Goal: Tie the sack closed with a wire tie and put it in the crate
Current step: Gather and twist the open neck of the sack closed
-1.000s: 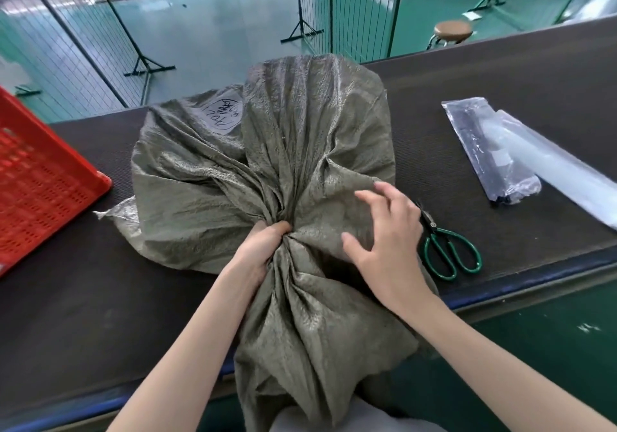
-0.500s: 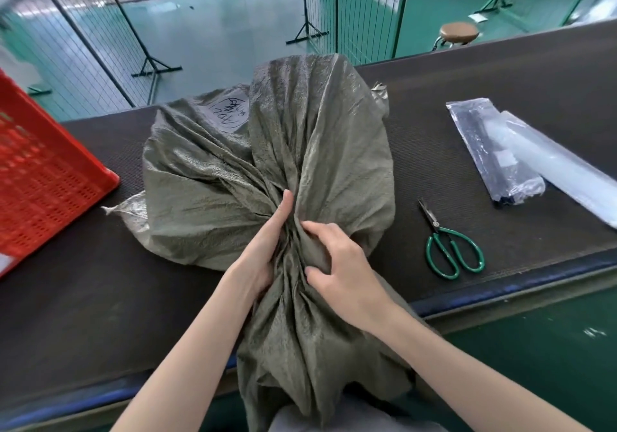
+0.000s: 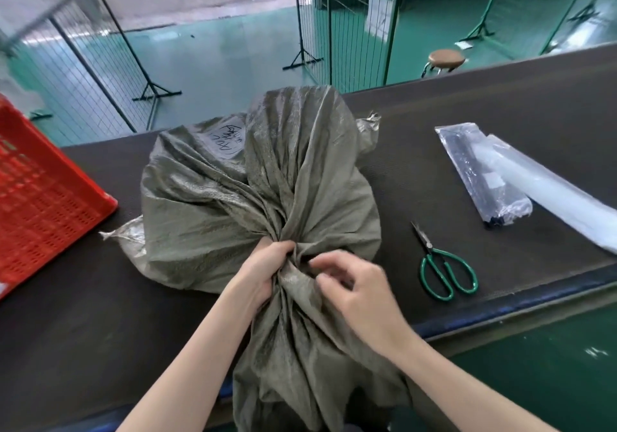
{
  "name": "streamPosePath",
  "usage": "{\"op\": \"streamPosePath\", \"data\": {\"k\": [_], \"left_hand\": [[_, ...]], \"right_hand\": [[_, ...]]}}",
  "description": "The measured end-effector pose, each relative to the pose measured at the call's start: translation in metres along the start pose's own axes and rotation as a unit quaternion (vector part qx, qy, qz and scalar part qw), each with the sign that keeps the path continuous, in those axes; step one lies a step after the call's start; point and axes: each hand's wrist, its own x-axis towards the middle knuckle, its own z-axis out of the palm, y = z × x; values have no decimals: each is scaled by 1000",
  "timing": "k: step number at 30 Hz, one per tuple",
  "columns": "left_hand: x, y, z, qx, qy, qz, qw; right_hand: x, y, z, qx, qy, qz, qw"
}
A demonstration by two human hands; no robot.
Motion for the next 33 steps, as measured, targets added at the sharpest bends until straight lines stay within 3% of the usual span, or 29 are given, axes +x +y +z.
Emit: {"op": "streamPosePath", "data": {"k": [2, 3, 6, 11, 15, 18, 26, 31, 33], "left_hand": [[0, -1, 5, -16, 12, 28, 999], [-1, -2, 7, -24, 19, 36, 999], [3, -8, 10, -16, 47, 41, 998], [1, -8, 8, -12, 60, 10, 998], [-17, -6, 0, -61, -73, -5, 995], [-22, -7, -5, -62, -121, -2, 991], [-17, -8, -6, 11, -65, -3, 998], [-19, -16, 7, -33, 11, 10, 999], [-18, -20, 15, -69, 40, 5, 997]], "right_hand": [[10, 17, -10, 7, 93, 77, 993], [15, 26, -15, 17, 102, 126, 987], [23, 42, -20, 77, 17, 209, 975], [42, 45, -5, 45, -99, 150, 983], [56, 39, 8, 29, -167, 111, 979], [65, 40, 15, 18, -186, 101, 977], [63, 51, 8, -2, -188, 66, 980], [39, 60, 2, -38, -83, 154, 984], [30, 62, 2, -28, -83, 224, 971]]}}
